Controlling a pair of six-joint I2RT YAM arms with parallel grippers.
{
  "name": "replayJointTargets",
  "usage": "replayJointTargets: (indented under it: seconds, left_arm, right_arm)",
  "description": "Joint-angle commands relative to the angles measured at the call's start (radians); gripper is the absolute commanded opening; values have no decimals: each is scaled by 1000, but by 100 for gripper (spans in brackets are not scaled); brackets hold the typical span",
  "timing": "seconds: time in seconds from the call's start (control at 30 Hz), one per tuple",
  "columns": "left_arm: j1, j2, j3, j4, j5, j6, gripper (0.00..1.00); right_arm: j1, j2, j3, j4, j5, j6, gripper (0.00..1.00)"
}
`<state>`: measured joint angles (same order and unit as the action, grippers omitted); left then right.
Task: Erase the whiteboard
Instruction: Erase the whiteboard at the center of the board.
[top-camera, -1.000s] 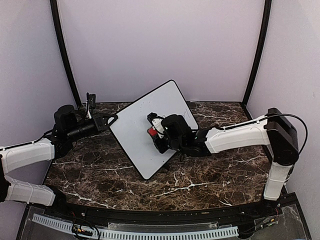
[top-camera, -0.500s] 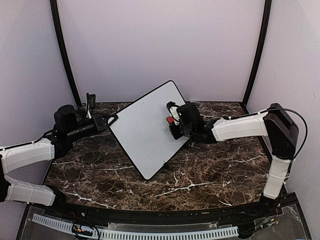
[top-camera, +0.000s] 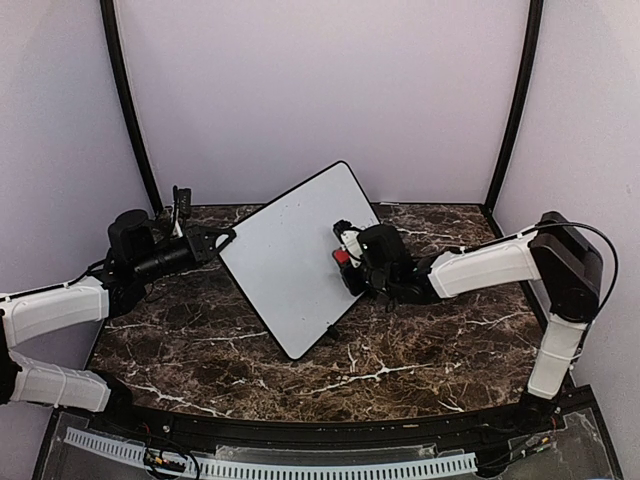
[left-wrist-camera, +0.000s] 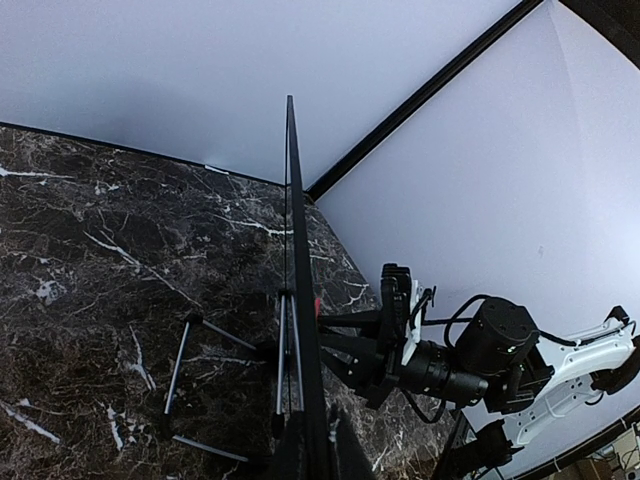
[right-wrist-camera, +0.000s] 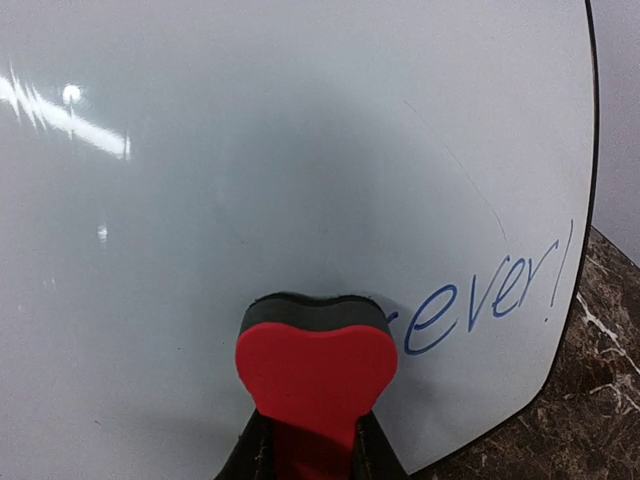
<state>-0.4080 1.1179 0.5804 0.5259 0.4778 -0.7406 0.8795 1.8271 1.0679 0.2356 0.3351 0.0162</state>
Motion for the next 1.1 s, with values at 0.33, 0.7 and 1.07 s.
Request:
replayJointTargets:
  seconds: [0.33, 0.7, 1.07]
  left_arm:
    - [-20, -39, 13, 146, 107, -19, 0]
    - [-20, -36, 12, 151, 113, -24, 0]
    - [-20, -35, 12, 152, 113, -24, 0]
  right_arm:
    - [19, -41, -85, 14, -81, 56, 18]
    - [-57, -59, -121, -3, -273, 118, 18]
    - [-134, -55, -123, -6, -434, 189, 18]
